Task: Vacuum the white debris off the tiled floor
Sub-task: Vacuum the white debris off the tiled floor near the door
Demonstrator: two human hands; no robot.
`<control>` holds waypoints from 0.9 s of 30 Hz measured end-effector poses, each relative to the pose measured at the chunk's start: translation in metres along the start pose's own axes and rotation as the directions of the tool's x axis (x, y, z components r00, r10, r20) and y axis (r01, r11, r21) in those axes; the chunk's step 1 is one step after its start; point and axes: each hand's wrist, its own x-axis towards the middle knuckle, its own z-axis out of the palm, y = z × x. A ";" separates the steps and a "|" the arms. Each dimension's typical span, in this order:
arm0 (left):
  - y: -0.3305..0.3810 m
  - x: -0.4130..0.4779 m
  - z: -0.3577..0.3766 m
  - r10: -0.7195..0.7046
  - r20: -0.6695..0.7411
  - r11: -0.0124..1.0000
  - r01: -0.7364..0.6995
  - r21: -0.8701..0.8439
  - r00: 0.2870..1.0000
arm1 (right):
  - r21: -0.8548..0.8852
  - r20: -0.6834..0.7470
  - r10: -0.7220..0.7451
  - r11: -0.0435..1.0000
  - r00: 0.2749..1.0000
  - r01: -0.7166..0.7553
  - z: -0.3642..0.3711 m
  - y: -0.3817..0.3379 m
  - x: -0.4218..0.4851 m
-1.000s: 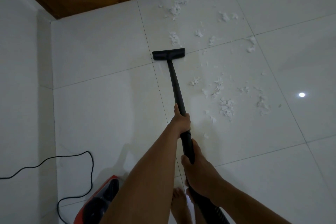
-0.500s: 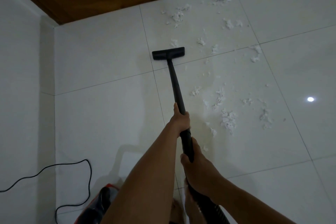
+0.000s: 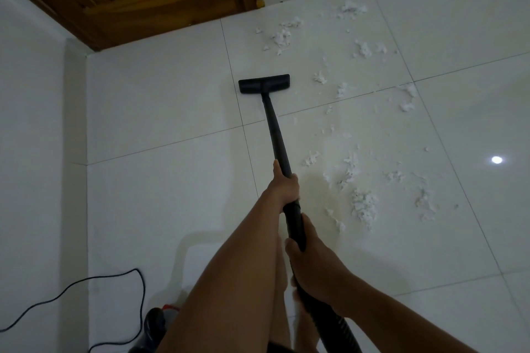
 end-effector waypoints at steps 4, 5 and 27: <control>0.016 0.007 -0.013 -0.004 0.000 1.000 0.004 0.021 1.000 | 0.023 0.006 0.016 1.000 1.000 -0.016 -0.004 -0.019 0.010; 0.020 0.008 -0.017 -0.007 0.003 1.000 0.007 0.026 1.000 | 0.034 0.011 0.026 0.999 1.000 -0.026 -0.005 -0.024 0.012; 0.106 0.037 -0.072 -0.043 0.042 0.997 0.040 0.069 0.998 | 0.179 0.032 0.070 0.981 0.997 -0.075 -0.035 -0.117 0.050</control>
